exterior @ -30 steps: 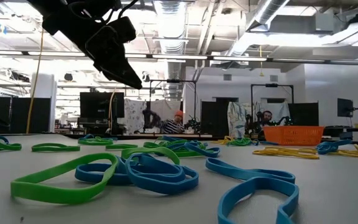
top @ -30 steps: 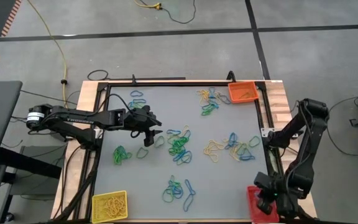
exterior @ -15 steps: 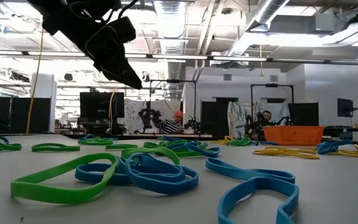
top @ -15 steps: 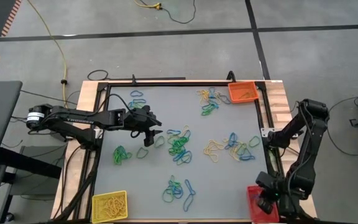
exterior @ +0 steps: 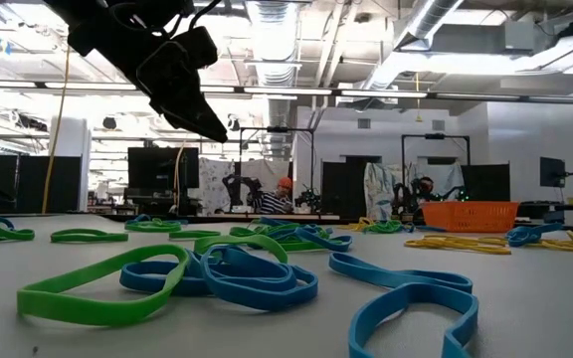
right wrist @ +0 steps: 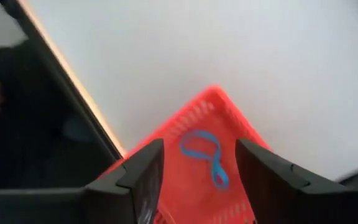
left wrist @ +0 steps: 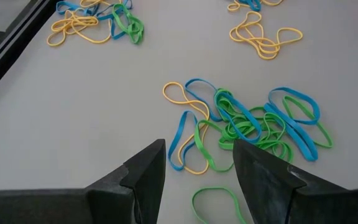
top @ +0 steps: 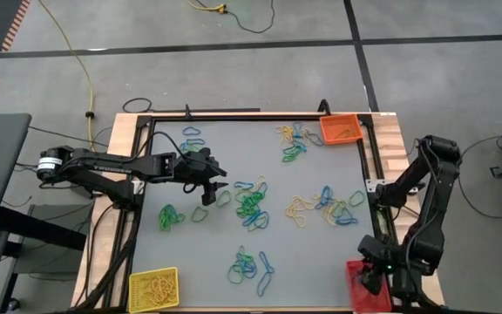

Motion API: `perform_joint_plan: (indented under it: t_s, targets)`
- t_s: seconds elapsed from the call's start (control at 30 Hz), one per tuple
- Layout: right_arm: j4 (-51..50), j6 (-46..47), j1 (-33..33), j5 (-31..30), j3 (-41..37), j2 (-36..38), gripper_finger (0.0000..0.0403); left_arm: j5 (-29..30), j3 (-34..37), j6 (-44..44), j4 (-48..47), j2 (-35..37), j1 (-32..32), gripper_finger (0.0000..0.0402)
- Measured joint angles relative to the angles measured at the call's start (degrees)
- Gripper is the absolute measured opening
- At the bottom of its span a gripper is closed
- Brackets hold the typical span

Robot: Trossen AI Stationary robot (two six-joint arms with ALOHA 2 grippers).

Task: Sort rubber bands into baskets
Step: Put the green rubber band into the orange bin

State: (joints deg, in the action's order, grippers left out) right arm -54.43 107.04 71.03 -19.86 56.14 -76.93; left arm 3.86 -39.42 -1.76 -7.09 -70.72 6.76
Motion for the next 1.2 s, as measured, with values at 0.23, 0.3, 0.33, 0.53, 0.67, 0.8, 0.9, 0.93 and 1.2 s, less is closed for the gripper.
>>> perform_joint_plan:
  t_s: [0.23,0.3,0.33,0.53,0.67,0.8,0.9,0.93,1.2]
  targets:
    - [-3.77,-12.60,-6.00,-12.85,0.04,1.26,0.0216,0.02,-0.02,0.00,0.00,0.00,0.00,0.0178]
    - [-4.05,-18.14,-9.19,-15.29,0.04,0.97,0.0215,0.01,-0.01,0.00,0.00,0.00,0.00,0.0178]
    - [-3.89,-21.30,-10.88,-16.15,0.04,0.81,0.0215,0.02,-0.02,0.00,0.02,0.00,0.00,0.0178]
    - [0.31,-40.88,-22.49,-21.06,-0.20,0.75,0.0215,0.02,-0.02,0.00,0.00,0.00,0.00,0.0178]
    - [4.87,-54.02,-29.81,-22.60,-0.20,0.75,0.0215,0.02,0.00,0.00,0.02,-0.01,0.00,0.0178]
    - [8.74,-64.14,-36.63,-22.73,-0.20,0.75,0.0215,0.02,-0.02,0.00,0.01,0.00,0.00,0.0178]
    - [13.69,-71.11,-41.50,-22.78,-1.01,0.75,0.0215,0.02,0.00,0.00,0.00,0.00,0.00,0.0178]
    - [15.95,-73.44,-43.08,-22.77,-1.83,0.77,0.0215,0.02,-0.02,0.00,0.00,0.00,0.00,0.0178]
    - [27.16,-79.52,-54.74,-22.26,-9.63,0.70,0.0215,0.02,-0.02,0.00,0.01,-0.01,0.00,0.0178]
